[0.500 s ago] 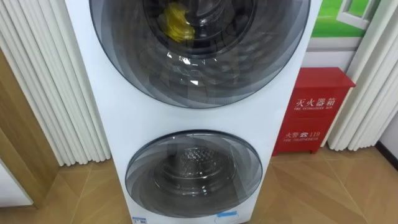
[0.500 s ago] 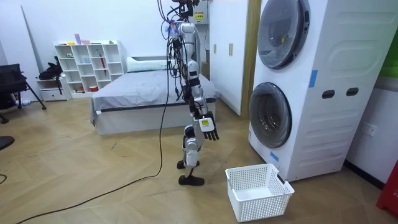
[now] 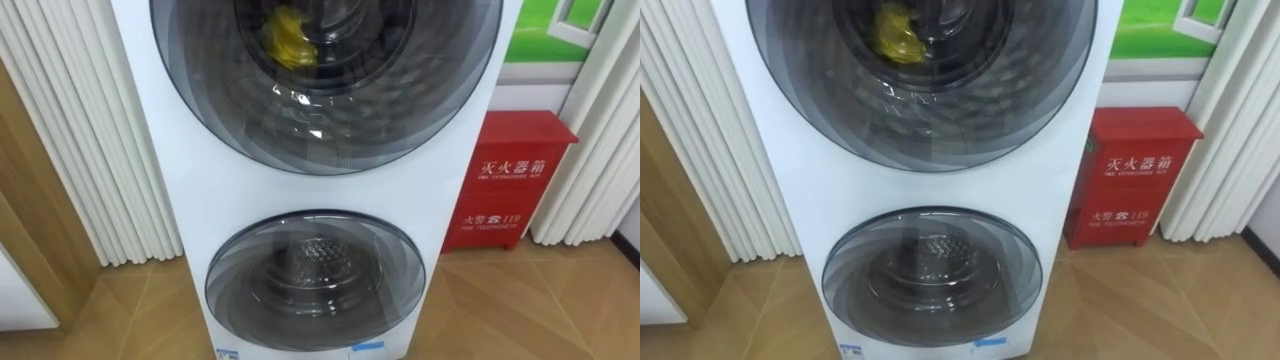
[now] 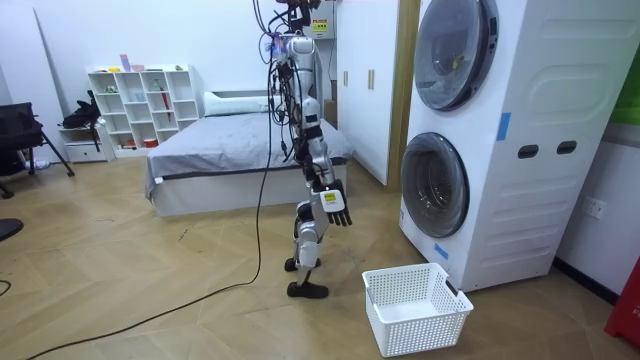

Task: Pick clothes from washing machine

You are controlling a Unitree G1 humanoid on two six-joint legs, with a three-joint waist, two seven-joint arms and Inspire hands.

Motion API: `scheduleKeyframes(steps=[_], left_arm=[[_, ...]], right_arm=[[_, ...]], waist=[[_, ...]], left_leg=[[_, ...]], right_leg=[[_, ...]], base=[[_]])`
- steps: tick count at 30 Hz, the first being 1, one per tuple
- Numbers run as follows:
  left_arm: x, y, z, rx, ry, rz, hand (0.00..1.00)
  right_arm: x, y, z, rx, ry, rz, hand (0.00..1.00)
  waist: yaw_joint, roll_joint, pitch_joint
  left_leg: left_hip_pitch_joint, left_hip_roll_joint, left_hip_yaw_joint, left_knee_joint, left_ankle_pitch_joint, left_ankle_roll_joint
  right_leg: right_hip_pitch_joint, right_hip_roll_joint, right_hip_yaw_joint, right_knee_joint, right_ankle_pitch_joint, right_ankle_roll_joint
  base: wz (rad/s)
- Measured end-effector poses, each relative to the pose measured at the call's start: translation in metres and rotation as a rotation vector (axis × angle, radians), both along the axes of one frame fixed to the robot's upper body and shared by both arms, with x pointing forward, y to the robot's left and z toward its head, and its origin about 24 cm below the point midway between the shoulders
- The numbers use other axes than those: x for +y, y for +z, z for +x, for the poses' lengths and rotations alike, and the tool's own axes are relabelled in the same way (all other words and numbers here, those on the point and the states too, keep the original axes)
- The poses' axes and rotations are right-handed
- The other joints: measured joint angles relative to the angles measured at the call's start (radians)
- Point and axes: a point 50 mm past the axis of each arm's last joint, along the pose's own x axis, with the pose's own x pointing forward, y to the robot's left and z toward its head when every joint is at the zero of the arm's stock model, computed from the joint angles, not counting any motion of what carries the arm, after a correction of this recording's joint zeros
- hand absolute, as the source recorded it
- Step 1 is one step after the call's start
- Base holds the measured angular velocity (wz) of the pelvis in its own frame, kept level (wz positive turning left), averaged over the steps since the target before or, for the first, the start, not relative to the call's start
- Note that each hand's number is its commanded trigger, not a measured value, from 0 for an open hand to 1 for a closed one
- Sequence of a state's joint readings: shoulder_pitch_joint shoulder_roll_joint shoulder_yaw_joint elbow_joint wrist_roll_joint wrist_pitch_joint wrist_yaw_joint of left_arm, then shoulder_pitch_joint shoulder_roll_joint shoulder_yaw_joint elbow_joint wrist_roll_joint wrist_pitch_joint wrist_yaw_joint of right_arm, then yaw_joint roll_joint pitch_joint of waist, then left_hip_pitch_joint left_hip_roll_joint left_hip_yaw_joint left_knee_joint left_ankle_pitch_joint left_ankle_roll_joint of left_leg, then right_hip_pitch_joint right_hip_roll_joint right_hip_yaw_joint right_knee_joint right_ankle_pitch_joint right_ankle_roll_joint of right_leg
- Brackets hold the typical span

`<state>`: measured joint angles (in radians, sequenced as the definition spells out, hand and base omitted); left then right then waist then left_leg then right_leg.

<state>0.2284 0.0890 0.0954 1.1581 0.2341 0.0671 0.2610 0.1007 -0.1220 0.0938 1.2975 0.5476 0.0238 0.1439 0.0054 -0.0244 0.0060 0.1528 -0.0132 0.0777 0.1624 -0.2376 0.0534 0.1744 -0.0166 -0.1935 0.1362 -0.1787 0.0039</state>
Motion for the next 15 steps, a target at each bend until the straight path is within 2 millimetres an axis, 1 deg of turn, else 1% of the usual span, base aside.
scheduleKeyframes(steps=[5, 6, 7, 8, 9, 10, 11, 12, 13, 14, 15], left_arm=[[0.000, 0.000, 0.001, -0.003, 0.000, -0.004, 0.00], [0.001, 0.001, 0.003, -0.013, -0.003, -0.006, 0.00], [0.001, 0.001, 0.006, -0.021, 0.000, -0.007, 0.00], [0.002, 0.001, 0.007, -0.023, -0.001, -0.006, 0.00], [0.004, 0.001, 0.008, -0.029, 0.003, -0.003, 0.00], [0.006, 0.002, 0.012, -0.041, 0.012, 0.000, 0.00], [0.007, 0.002, 0.013, -0.045, 0.014, 0.001, 0.00], [0.008, 0.003, 0.014, -0.052, 0.014, 0.003, 0.00], [0.009, 0.003, 0.016, -0.056, 0.012, 0.002, 0.00], [0.010, 0.003, 0.018, -0.059, 0.010, 0.003, 0.00], [0.012, 0.004, 0.021, -0.070, 0.008, 0.009, 0.00]], right_arm=[[0.000, 0.000, 0.004, -0.005, 0.002, 0.001, 0.00], [-0.002, 0.002, 0.011, -0.021, -0.001, -0.001, 0.00], [-0.005, 0.005, 0.025, -0.067, -0.025, -0.013, 0.00], [-0.008, 0.007, 0.034, -0.099, -0.030, -0.026, 0.00], [-0.013, 0.013, 0.057, -0.168, -0.046, -0.049, 0.00], [-0.018, 0.022, 0.083, -0.249, -0.069, -0.078, 0.00], [-0.021, 0.028, 0.096, -0.295, -0.078, -0.091, 0.00], [-0.027, 0.043, 0.124, -0.395, -0.077, -0.119, 0.00], [-0.033, 0.061, 0.152, -0.505, -0.082, -0.148, 0.00], [-0.036, 0.070, 0.165, -0.554, -0.081, -0.162, 0.00], [-0.040, 0.090, 0.188, -0.643, -0.068, -0.194, 0.00]], waist=[[0.001, -0.003, 0.0007], [0.001, -0.009, 0.0018], [0.001, -0.012, 0.0066], [0.001, -0.013, 0.0082], [0.000, -0.016, 0.0136], [-0.003, -0.019, 0.0138], [-0.001, -0.020, 0.0133], [0.000, -0.020, 0.0112], [0.003, -0.023, 0.0107], [0.001, -0.019, 0.0068], [0.003, -0.027, 0.0016]], left_leg=[[0.003, 0.000, -0.001, 0.000, 0.000, 0.000], [0.004, 0.000, 0.000, 0.000, 0.000, 0.000], [0.002, 0.000, 0.000, 0.004, 0.000, 0.000], [-0.002, 0.000, 0.000, 0.005, 0.000, 0.000], [-0.004, 0.000, 0.003, 0.005, 0.000, 0.000], [-0.005, 0.000, 0.003, 0.004, 0.000, 0.000], [-0.005, 0.000, 0.003, 0.004, 0.000, 0.000], [-0.008, -0.001, 0.003, 0.005, 0.000, 0.000], [-0.009, -0.001, 0.002, 0.009, 0.001, 0.000], [-0.009, -0.002, 0.002, 0.010, 0.001, 0.000], [-0.008, -0.001, 0.001, 0.010, 0.002, 0.000]], right_leg=[[0.002, 0.001, 0.001, 0.000, 0.000, 0.000], [0.002, 0.001, 0.002, 0.001, 0.000, 0.000], [0.001, 0.000, 0.000, 0.003, 0.000, 0.000], [-0.002, -0.001, -0.002, 0.003, 0.000, 0.000], [-0.003, -0.002, -0.003, 0.002, 0.000, -0.001], [-0.004, -0.001, -0.003, 0.002, 0.001, -0.001], [-0.006, -0.001, -0.001, 0.003, 0.001, -0.001], [-0.015, -0.001, 0.001, 0.003, 0.001, -0.001], [-0.019, -0.001, 0.000, 0.003, 0.001, -0.002], [-0.018, -0.001, 0.000, 0.003, 0.001, -0.002], [-0.017, 0.000, -0.001, 0.003, 0.001, -0.002]], base=[[0.00], [0.00], [0.00], [-0.04], [0.00], [0.00], [0.00], [0.00], [0.00], [0.03], [0.04]])
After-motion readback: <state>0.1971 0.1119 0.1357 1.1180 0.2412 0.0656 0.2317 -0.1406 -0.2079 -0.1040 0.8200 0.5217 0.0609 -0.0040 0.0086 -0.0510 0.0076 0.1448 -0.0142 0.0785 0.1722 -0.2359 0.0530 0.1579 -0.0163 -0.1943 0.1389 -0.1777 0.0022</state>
